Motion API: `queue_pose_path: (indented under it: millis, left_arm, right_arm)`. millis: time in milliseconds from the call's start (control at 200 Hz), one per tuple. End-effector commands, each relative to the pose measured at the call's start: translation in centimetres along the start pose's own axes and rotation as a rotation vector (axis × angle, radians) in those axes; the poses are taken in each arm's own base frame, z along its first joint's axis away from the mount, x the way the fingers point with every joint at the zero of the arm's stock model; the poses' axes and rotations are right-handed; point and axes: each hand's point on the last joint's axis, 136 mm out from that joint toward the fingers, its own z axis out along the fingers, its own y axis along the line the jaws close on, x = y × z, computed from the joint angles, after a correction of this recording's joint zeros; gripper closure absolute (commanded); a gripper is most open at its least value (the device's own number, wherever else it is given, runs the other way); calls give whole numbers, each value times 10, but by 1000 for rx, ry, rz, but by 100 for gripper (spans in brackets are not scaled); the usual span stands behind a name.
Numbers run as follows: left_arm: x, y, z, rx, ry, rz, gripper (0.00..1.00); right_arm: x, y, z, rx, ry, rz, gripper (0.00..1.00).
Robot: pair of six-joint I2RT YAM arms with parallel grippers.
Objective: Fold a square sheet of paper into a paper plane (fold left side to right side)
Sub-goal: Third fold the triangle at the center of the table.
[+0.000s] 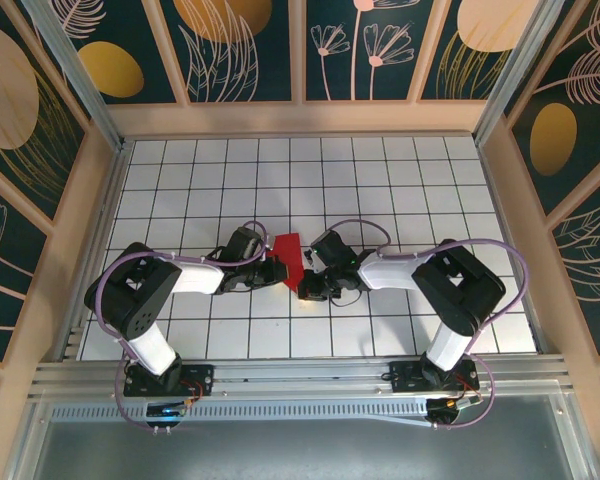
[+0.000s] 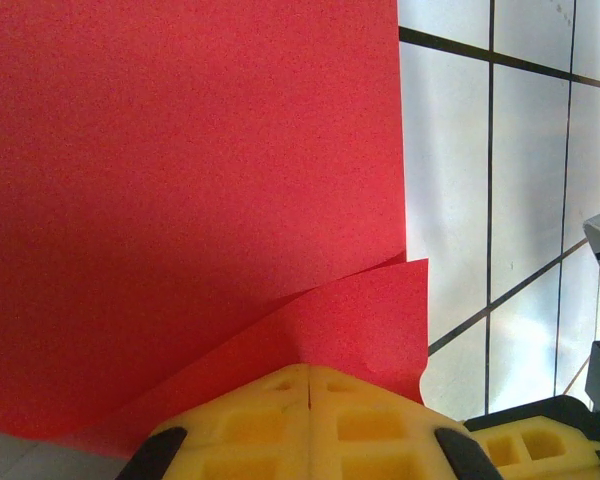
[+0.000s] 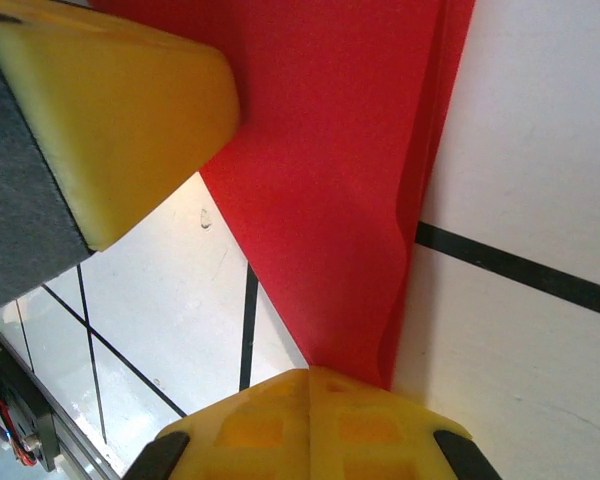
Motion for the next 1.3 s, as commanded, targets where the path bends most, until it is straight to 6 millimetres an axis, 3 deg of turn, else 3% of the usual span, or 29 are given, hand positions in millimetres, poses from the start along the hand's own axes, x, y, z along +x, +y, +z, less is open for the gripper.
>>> queue_pose_path:
  millis: [0, 355, 480, 586, 711, 816, 1016, 1296]
  left_arm:
    - [25, 51, 8, -177, 58, -32, 100]
    - [23, 50, 8, -178, 50, -35, 100]
    - [22, 48, 7, -173, 48, -33, 100]
    - [21, 46, 7, -168, 46, -31, 100]
    - [20, 45, 7, -169, 45, -29, 100]
    - [20, 45, 7, -168, 45, -31, 100]
    - [19, 44, 6, -164, 42, -29, 100]
    - [18, 42, 6, -157, 39, -28, 100]
  right_arm:
    - [12, -21, 4, 59, 38, 54, 100]
    - [38, -29, -14, 100, 96, 59, 100]
    - [27, -14, -31, 81, 49, 14, 100]
    - [7, 9, -43, 33, -20, -26, 100]
    - [-11, 34, -42, -46, -66, -54, 100]
    - [-20, 41, -31, -66, -81, -50, 100]
    - [-23, 20, -7, -4, -69, 20, 100]
    - [-12, -5, 2, 70, -40, 77, 100]
